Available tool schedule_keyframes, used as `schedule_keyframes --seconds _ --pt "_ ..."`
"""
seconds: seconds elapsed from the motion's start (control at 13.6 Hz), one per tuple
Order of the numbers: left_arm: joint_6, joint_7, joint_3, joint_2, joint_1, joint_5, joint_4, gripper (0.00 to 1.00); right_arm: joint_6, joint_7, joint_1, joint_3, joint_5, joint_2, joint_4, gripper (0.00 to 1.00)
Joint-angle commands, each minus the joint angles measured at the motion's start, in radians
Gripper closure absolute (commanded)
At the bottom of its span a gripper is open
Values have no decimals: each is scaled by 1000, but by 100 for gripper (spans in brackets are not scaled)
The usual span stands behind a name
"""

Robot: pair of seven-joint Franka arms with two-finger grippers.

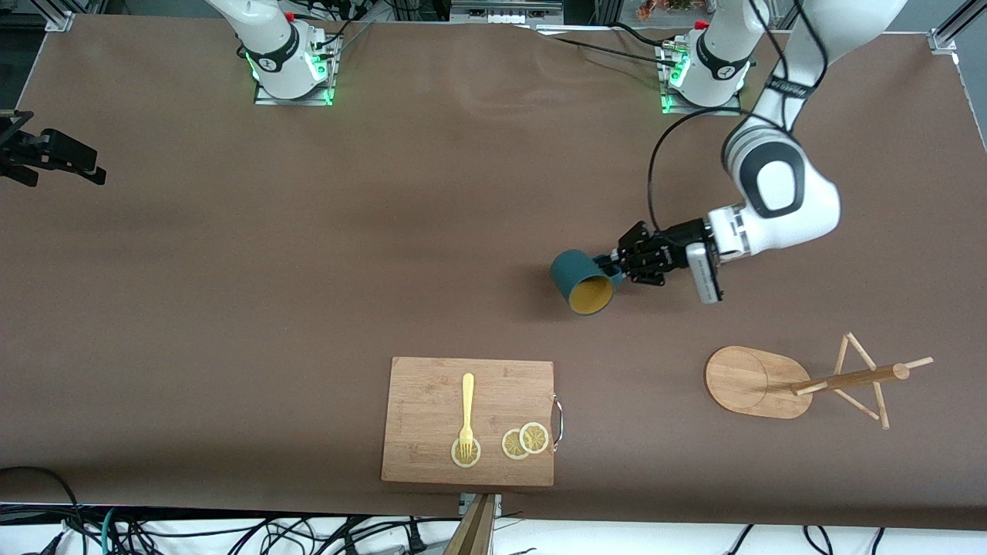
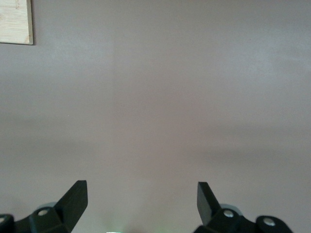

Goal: Pass cup and hang on rack
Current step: 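Lift the mug with the left gripper and carry it toward the rack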

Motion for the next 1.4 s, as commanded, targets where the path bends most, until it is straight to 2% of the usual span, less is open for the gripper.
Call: schedule_keyframes --seconds 0.0,0.07,0.22,0.44,0.59,0.74,0.88,1.18,1.33 --pt "-218 -290 66 -96 126 159 -30 100 29 9 7 -8 15 15 10 0" --pt "-291 -369 130 -105 131 222 -15 100 46 10 7 -8 15 21 10 0" --pt "-432 -408 239 -98 145 230 -11 100 58 10 9 -8 17 27 9 0" --pt "-576 -465 349 -70 171 227 -11 100 64 10 12 -6 15 32 6 0" --pt "-625 -521 358 -24 242 186 14 100 67 10 12 -8 17 35 6 0" --pt "-716 -606 358 48 305 129 79 100 67 10 12 -6 15 35 4 0" --pt "-796 -675 358 111 361 124 142 100 75 10 12 -6 15 35 4 0" --pt "-836 -677 358 194 390 38 173 100 83 10 10 -6 15 35 0 0" --pt "-857 -677 358 238 407 35 215 100 87 10 10 -6 14 35 0 0"
